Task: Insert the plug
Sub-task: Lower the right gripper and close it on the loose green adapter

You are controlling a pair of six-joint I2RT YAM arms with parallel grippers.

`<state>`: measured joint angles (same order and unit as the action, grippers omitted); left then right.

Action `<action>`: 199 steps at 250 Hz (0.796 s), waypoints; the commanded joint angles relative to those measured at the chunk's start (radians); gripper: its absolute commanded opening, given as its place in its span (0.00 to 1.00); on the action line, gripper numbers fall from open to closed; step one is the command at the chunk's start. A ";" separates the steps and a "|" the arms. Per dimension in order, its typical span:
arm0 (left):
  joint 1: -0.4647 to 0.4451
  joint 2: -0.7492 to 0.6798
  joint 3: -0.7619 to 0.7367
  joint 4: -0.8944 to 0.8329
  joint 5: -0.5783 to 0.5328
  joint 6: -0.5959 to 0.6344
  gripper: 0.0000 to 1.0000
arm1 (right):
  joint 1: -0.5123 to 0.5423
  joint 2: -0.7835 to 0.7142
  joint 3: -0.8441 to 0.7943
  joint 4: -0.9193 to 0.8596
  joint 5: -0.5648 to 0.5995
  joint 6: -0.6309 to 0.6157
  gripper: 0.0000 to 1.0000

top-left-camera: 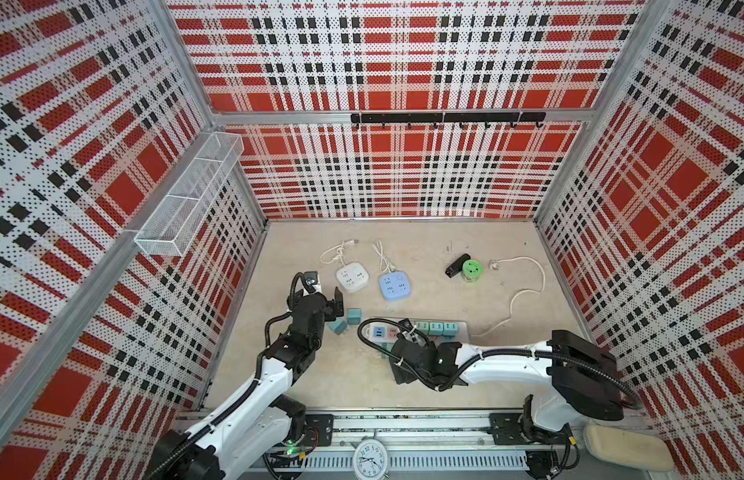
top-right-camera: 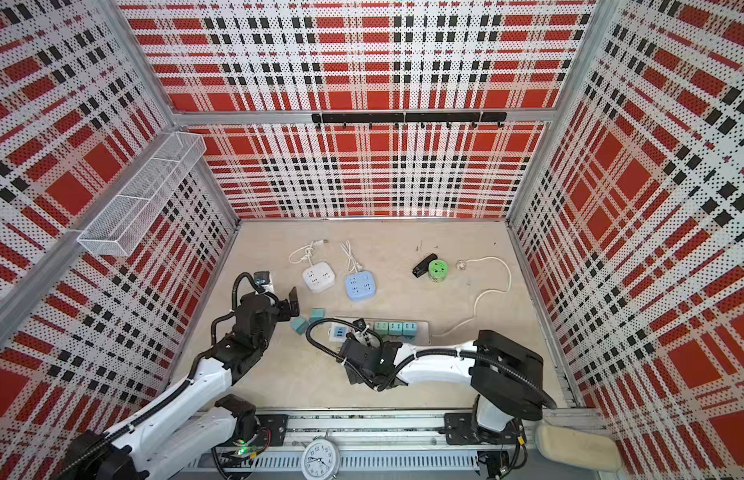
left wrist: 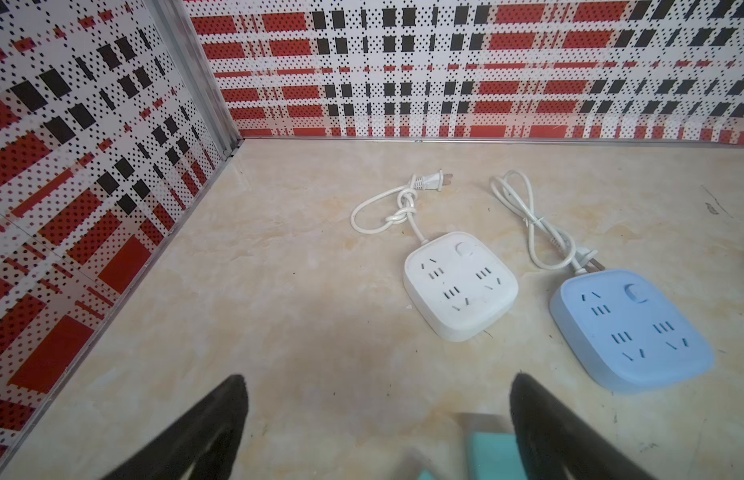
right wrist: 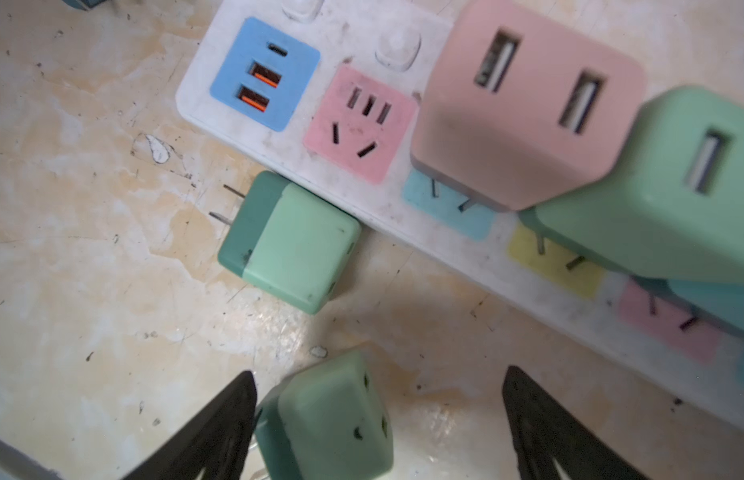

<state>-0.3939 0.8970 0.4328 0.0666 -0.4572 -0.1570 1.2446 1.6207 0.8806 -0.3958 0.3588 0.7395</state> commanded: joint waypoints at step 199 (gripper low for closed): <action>0.004 0.008 -0.001 -0.001 -0.006 -0.027 0.99 | 0.026 -0.064 -0.053 -0.169 0.077 0.100 0.93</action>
<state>-0.3939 0.9028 0.4328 0.0666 -0.4568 -0.1570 1.2633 1.5913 0.8326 -0.5518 0.3977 0.8139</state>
